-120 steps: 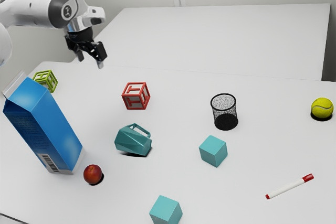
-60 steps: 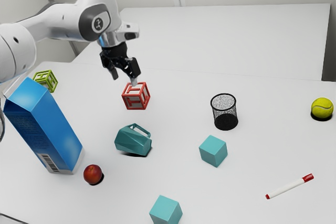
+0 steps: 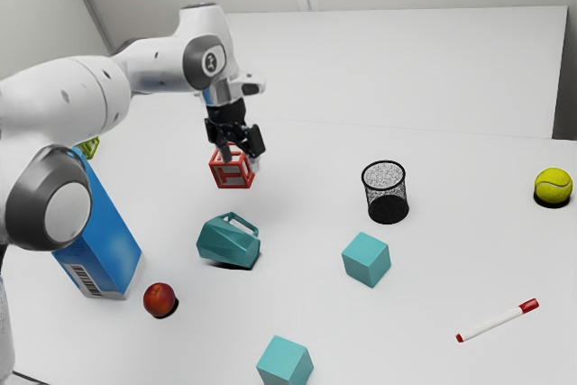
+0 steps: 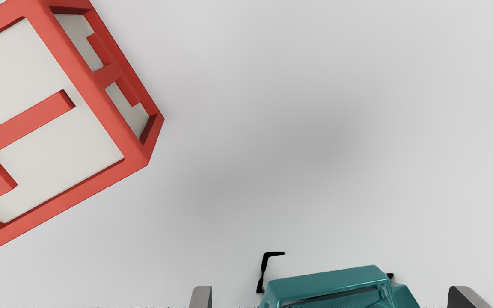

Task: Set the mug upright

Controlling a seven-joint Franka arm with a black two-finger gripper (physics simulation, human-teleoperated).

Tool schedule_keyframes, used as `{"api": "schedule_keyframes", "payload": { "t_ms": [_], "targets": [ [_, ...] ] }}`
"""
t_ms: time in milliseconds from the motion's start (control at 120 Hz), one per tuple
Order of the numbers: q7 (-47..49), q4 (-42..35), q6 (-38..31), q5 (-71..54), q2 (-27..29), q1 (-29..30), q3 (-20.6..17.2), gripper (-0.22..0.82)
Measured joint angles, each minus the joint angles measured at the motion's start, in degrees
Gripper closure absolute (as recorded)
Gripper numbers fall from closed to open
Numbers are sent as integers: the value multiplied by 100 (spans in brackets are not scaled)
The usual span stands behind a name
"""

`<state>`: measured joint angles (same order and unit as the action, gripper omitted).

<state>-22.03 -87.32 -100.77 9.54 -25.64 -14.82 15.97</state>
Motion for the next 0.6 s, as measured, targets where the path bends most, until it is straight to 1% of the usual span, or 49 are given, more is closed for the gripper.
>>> {"api": "schedule_keyframes", "payload": {
  "t_ms": [75,192,417,600],
  "targets": [
    [-116,175,85,-168,-135,21,76,0],
    [-283,265,290,-139,-292,154,334,0],
    [-587,424,828,537,-637,544,482,0],
    [-741,323,1309,947,-673,580,589,0]
  ]
}}
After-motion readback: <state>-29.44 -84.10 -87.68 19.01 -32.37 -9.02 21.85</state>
